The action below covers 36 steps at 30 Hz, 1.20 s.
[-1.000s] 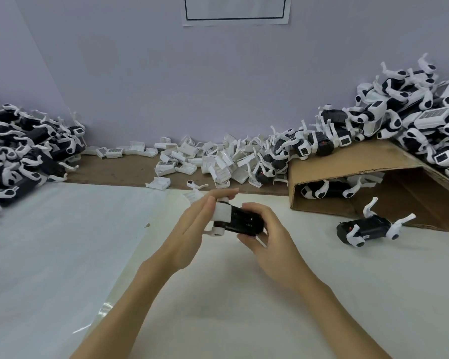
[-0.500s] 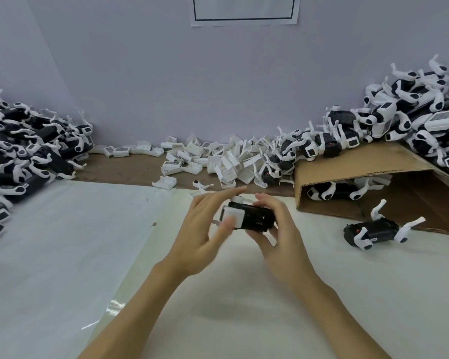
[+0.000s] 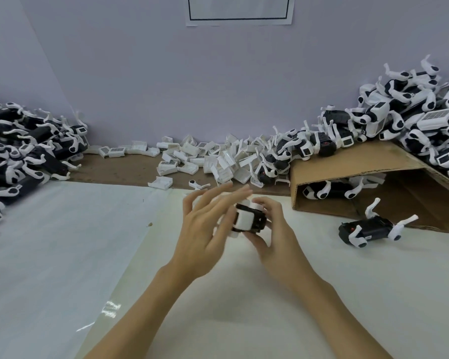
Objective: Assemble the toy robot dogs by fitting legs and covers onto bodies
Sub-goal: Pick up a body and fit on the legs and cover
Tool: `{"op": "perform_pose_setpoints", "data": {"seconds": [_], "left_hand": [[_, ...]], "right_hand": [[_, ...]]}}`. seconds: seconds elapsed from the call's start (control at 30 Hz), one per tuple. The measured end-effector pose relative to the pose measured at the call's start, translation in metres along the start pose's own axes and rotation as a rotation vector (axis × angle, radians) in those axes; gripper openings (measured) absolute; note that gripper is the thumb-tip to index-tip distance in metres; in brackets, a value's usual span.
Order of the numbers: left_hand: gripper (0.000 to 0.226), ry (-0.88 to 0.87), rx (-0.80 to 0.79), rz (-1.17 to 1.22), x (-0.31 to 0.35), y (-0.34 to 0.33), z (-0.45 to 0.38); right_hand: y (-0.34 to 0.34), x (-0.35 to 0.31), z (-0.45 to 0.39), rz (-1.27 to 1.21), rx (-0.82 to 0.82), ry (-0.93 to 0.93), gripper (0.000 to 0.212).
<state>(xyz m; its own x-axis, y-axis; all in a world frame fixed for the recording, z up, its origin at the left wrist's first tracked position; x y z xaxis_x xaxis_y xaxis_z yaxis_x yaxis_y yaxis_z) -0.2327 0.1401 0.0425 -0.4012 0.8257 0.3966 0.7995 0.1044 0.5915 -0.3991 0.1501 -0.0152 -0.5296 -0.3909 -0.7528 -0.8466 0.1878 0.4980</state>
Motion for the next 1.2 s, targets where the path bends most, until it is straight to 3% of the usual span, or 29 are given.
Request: {"op": "perform_pose_setpoints", "data": {"seconds": [0.17, 0.27, 0.33, 0.43, 0.57, 0.63, 0.77, 0.87, 0.97, 1.03, 1.13, 1.2], "left_hand": [[0.055, 0.519, 0.013, 0.751, -0.047, -0.006, 0.003], [0.067, 0.564, 0.03, 0.822, -0.047, -0.009, 0.004], [0.066, 0.613, 0.14, 0.789, -0.049, -0.011, 0.01], [0.069, 0.771, 0.353, 1.009, -0.066, -0.01, 0.019], [0.072, 0.774, 0.389, 1.226, -0.082, 0.003, 0.022], [0.076, 0.73, 0.355, 1.225, -0.086, 0.008, 0.02], [0.075, 0.639, 0.241, 0.917, -0.086, 0.013, 0.011], [0.066, 0.749, 0.264, 0.727, -0.095, 0.013, 0.016], [0.068, 0.97, 0.476, 0.999, -0.116, 0.013, 0.035], [0.068, 1.077, 0.654, 1.151, -0.13, 0.021, 0.047], [0.065, 1.156, 0.844, 1.318, -0.142, 0.03, 0.059], [0.063, 1.191, 0.883, 1.383, -0.145, 0.033, 0.064]], "right_hand": [[0.017, -0.012, 0.003, 0.016, 0.158, 0.064, 0.074], [0.018, -0.031, 0.006, 0.169, 0.212, 0.181, 0.066], [0.014, -0.043, 0.008, 0.24, 0.207, 0.264, 0.065], [-0.003, -0.058, 0.011, 0.322, 0.108, 0.355, 0.074], [-0.029, -0.078, 0.014, 0.52, 0.049, 0.52, 0.069], [-0.03, -0.077, 0.012, 0.447, 0.05, 0.473, 0.066], [-0.023, -0.046, 0.005, 0.062, -0.025, 0.11, 0.072], [-0.027, -0.042, 0.0, -0.039, -0.09, 0.044, 0.065], [-0.036, -0.039, -0.018, -0.228, -0.091, -0.024, 0.034], [-0.048, -0.032, -0.039, -0.197, -0.096, -0.085, 0.023], [-0.075, -0.019, -0.072, 0.059, -0.224, -0.097, 0.033], [-0.098, -0.009, -0.09, 0.218, -0.384, -0.099, 0.04]]}}
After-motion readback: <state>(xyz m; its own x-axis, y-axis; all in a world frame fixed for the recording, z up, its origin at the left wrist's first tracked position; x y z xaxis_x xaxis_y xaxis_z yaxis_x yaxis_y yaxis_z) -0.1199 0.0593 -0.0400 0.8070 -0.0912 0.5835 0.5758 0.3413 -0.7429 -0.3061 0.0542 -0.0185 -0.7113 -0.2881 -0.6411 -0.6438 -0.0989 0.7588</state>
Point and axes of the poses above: each hand's wrist, its own z-axis away from the middle knuckle, its own y-axis out of the back of the hand, x = y × z, the point moved 7 cm from there along -z, towards the middle knuckle, and after that the axes turned 7 degrees about -x, right-handed, at the moved point
